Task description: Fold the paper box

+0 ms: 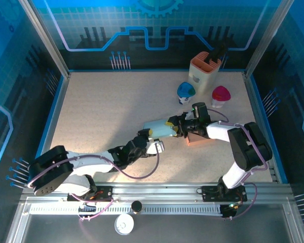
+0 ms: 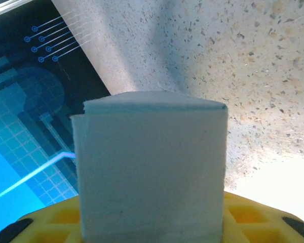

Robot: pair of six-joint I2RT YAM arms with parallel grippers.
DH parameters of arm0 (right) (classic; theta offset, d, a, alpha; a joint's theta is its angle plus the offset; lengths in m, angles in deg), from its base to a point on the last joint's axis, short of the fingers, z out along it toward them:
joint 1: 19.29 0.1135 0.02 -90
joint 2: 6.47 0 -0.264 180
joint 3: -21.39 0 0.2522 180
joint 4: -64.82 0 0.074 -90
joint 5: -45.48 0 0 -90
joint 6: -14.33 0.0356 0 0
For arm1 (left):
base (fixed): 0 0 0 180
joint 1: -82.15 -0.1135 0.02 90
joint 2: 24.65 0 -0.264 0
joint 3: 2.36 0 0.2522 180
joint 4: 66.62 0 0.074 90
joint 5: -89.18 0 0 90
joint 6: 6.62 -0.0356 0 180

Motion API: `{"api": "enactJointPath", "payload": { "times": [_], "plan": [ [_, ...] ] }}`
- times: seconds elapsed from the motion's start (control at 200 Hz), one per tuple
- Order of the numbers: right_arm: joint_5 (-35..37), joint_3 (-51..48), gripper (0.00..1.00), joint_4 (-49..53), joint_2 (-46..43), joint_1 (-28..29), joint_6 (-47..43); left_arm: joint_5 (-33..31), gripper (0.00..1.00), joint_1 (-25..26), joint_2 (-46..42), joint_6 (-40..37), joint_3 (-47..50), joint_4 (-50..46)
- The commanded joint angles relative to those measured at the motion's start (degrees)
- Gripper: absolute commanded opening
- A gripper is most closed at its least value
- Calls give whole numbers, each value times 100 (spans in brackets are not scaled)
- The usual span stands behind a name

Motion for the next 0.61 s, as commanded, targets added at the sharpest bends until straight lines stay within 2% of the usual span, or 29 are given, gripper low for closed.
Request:
{"api": "enactJointPath", "payload": {
  "times": [0.0,0.145,0.25,0.415,0.515,0.6],
  "plan": [
    [-185,-140,40,-130,-149,-55,218,-300,78,-33,161,-161,-106,484],
    [-189,-230,39,-168,-202,-55,286,-483,79,-36,271,-241,-91,817],
    [-186,-271,39,-224,-246,-55,371,-358,78,-36,319,-244,-112,785],
    [-197,-275,39,-332,-272,-38,526,-363,71,-31,608,-315,-181,933],
    [-218,-282,39,-344,-291,-27,569,-446,58,-37,739,-395,-209,1153],
    [-221,-310,39,-348,-303,-33,577,-458,56,-34,747,-420,-227,1285]
  ]
}}
